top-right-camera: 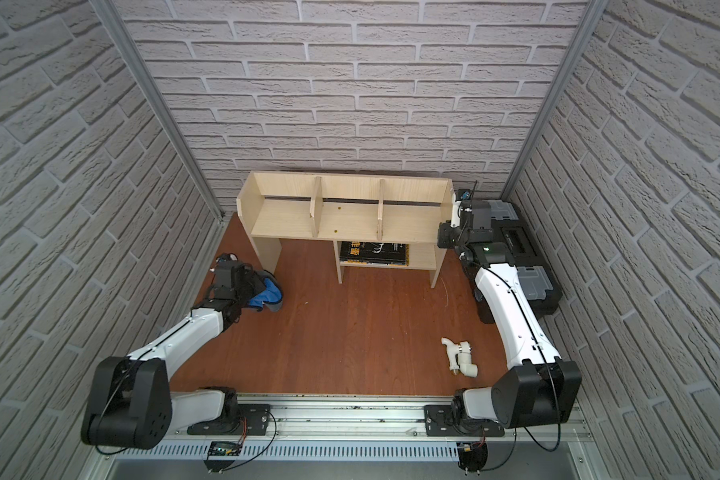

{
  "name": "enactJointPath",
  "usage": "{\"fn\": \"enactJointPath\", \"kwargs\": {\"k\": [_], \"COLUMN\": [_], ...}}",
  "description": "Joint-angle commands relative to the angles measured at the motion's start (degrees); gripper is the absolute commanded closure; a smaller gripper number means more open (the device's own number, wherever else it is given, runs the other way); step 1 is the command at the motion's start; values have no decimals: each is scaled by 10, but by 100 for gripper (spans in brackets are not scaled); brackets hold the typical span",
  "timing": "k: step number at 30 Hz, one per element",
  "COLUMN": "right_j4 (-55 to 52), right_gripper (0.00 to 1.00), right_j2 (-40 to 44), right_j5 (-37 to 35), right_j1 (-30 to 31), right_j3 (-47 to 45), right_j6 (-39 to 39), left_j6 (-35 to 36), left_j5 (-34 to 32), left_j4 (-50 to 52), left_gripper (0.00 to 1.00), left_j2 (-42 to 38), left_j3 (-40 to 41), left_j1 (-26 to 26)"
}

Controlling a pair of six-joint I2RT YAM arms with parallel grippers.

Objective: Wipe the bookshelf clean with a cloth
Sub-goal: Wipe the dust from the shelf.

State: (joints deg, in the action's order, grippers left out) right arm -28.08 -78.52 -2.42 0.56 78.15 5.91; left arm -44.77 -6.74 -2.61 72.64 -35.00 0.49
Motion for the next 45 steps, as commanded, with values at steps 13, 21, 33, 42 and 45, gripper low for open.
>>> {"fn": "enactJointPath", "kwargs": {"k": [13, 21, 33, 42, 45], "right_j4": [9, 10, 4, 13, 13], "right_gripper": [97, 97, 97, 97, 97], "right_j2": [16, 9, 14, 13, 11], "right_j5": [143, 150, 177, 179, 182], "right_j1": [2, 2, 2, 3, 3], "right_j3": [-7, -14, 1, -13, -12], "right_j6": [41, 41, 38, 38, 39], "left_j6": [10, -39, -52, 8, -4], "left_j5": [23, 22, 52, 23, 32], "left_j4": [-18, -72, -41, -28, -49], "left_gripper": [100, 100, 100, 100, 100], "left_j2": [-44, 49, -41, -52, -25], "left_j3": [-97, -25, -100, -87, -62], "left_j1": [5, 15, -1, -2, -4]}}
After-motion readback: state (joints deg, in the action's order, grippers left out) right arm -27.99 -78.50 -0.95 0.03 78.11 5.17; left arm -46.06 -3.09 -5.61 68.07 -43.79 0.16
